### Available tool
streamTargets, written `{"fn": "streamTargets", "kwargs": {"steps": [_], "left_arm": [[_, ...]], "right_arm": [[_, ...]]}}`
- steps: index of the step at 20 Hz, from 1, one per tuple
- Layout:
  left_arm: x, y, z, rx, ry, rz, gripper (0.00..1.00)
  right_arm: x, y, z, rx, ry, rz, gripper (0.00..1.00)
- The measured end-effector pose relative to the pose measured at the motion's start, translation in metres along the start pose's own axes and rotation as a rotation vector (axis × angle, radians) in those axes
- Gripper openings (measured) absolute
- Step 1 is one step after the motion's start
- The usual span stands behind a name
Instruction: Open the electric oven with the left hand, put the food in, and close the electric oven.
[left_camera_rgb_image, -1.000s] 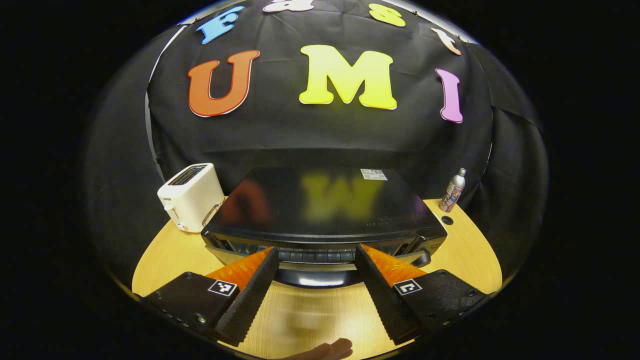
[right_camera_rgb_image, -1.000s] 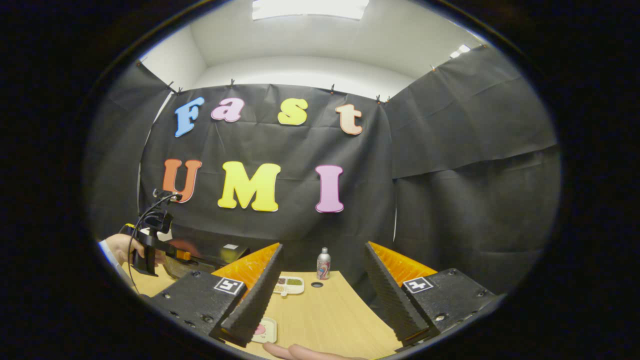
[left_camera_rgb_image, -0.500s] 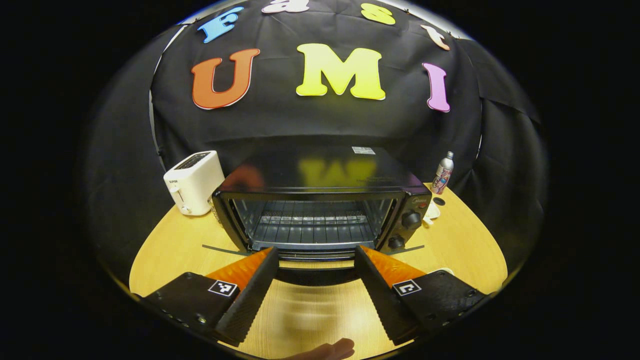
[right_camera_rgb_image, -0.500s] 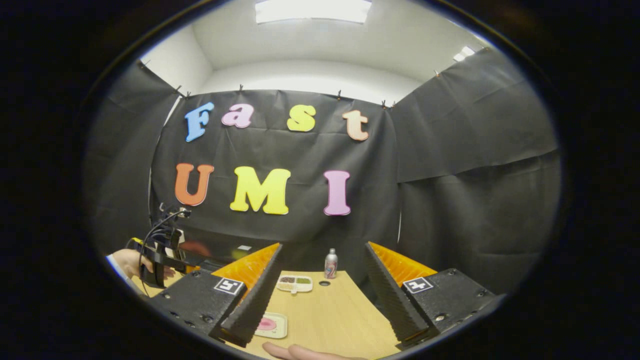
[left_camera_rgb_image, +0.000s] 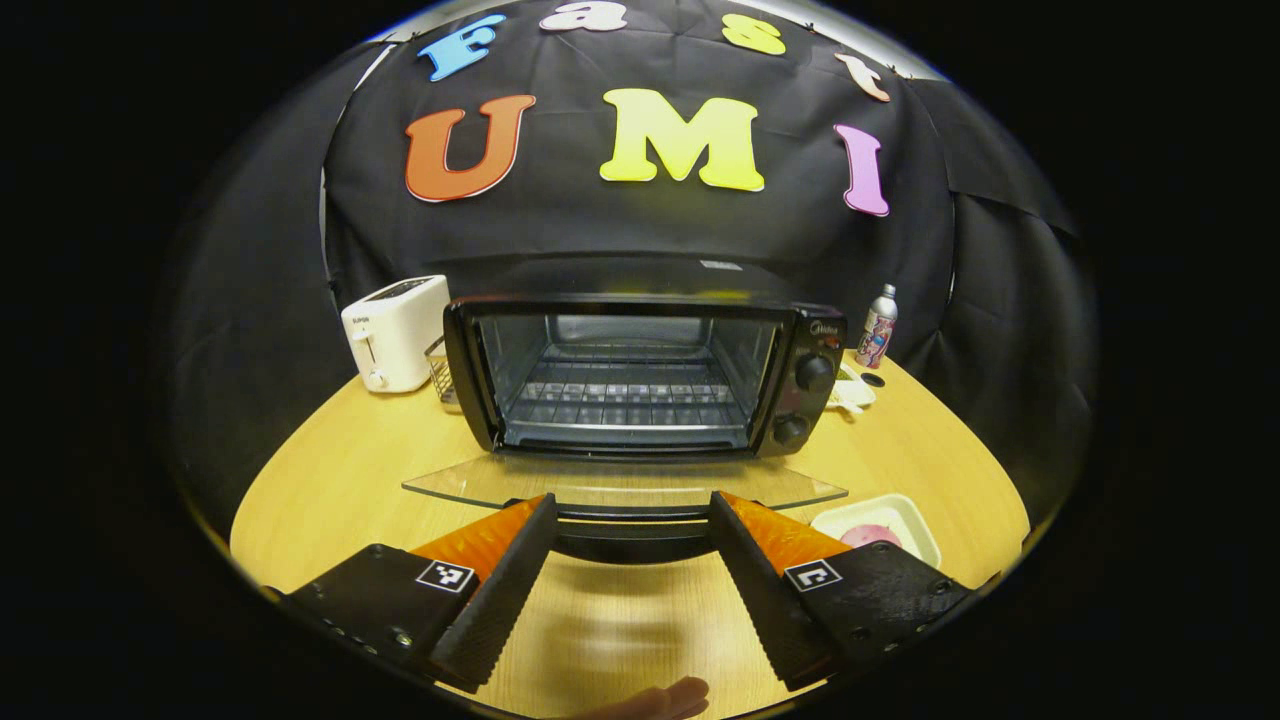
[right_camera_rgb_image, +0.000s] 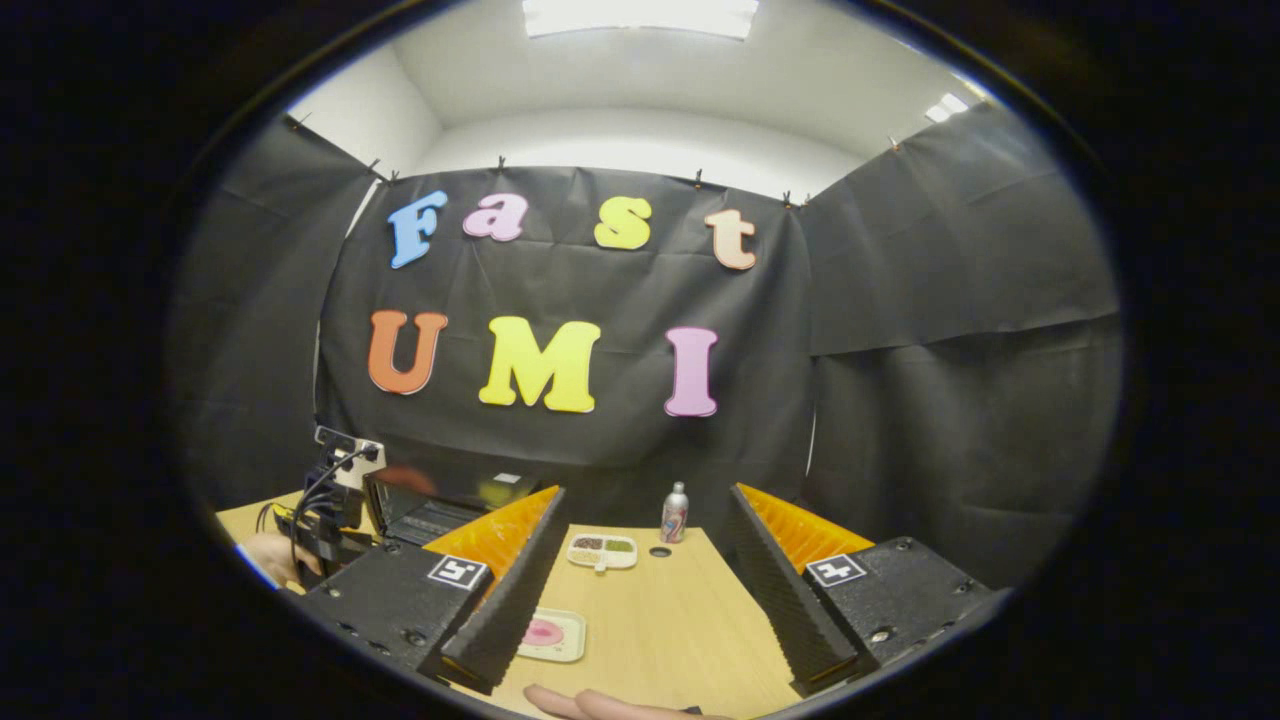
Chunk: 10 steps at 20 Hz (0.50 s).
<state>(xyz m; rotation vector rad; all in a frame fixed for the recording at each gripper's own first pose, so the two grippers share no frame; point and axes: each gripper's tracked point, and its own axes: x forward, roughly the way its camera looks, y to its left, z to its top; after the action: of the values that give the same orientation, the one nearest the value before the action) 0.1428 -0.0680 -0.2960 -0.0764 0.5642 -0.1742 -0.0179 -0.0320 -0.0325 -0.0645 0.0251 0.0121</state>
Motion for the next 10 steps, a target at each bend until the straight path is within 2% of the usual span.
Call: {"fn": "streamTargets", "kwargs": {"steps": [2, 4, 9, 10], "left_arm": [[-0.001, 0.000, -0.016, 0.000, 0.005, 0.001, 0.96], [0.001, -0.001, -0.025, 0.008, -0.007, 0.000, 0.96], [0.015, 0.002, -0.073, -0.017, 0.100, -0.001, 0.96], [0.014, 0.003, -0.069, -0.016, 0.066, -0.001, 0.96]], "right_arm": [[0.001, 0.000, -0.002, -0.003, 0.012, -0.002, 1.00], [0.004, 0.000, -0.003, -0.001, 0.021, -0.005, 0.96], [0.016, 0.006, -0.016, -0.006, 0.068, 0.008, 0.97], [0.020, 0.007, -0.018, -0.013, 0.077, 0.012, 0.97]]}}
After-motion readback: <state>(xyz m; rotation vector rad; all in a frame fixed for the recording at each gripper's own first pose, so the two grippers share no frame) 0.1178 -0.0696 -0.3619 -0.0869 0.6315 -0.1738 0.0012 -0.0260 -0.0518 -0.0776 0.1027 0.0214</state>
